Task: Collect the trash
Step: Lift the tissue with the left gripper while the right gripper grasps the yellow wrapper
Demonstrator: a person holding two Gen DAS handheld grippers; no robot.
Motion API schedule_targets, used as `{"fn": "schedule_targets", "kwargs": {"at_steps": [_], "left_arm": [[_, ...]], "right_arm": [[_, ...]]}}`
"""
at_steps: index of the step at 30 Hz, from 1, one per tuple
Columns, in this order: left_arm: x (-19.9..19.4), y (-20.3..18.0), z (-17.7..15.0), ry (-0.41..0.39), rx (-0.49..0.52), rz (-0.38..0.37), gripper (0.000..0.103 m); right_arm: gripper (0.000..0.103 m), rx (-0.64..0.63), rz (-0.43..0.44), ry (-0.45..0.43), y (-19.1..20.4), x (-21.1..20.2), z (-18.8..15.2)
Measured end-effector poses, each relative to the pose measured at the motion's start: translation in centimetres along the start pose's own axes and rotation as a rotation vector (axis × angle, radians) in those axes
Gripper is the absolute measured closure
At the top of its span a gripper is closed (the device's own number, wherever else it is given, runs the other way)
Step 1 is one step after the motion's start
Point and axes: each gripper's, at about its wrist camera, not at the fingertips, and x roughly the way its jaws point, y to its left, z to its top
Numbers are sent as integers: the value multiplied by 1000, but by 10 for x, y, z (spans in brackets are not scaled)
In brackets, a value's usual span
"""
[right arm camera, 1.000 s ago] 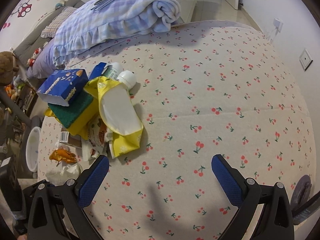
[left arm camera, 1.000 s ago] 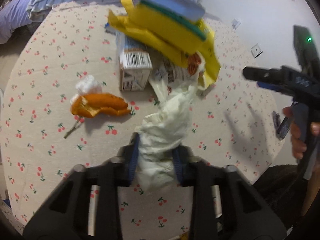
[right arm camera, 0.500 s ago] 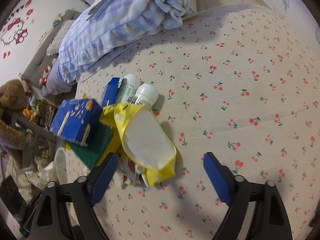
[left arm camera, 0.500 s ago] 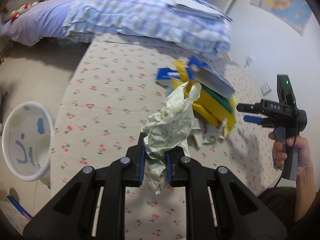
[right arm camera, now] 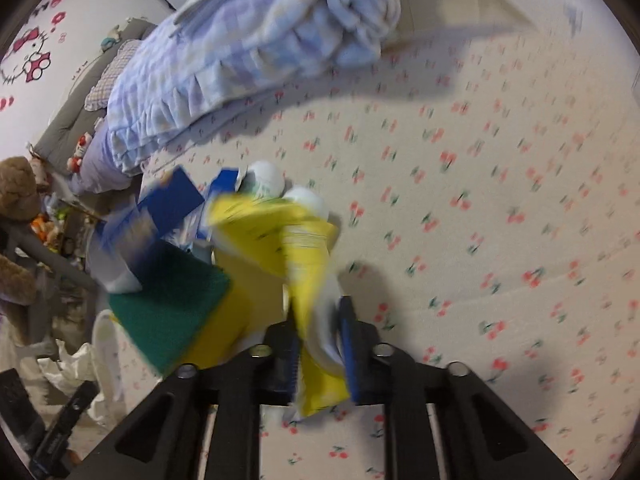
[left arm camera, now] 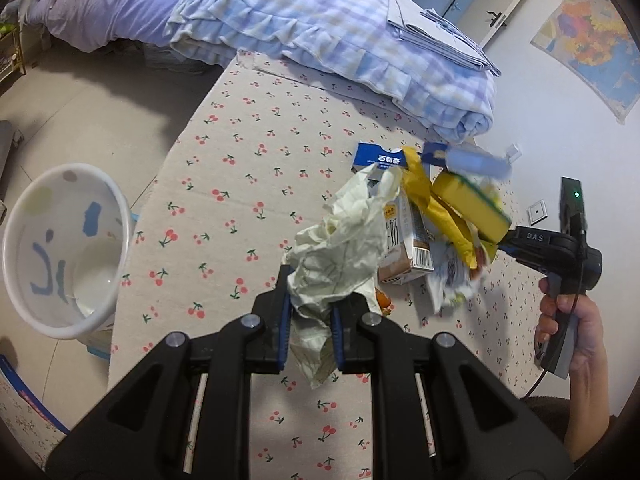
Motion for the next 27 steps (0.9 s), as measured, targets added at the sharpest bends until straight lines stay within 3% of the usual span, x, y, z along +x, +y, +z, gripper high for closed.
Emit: {"fn": "schedule_targets", "kwargs": {"at_steps": [10, 17, 27], "left_arm": [[-11, 5, -4, -31, -20, 7, 85], [-19, 7, -5, -55, -23, 10, 85], [-37, 31, -4, -94, -59, 48, 85]], "right_arm": [[92, 45, -11, -135, -26, -53, -7], [92, 51, 57, -179, -34, -87, -19], [92, -21, 154, -186, 6, -98, -30]]}}
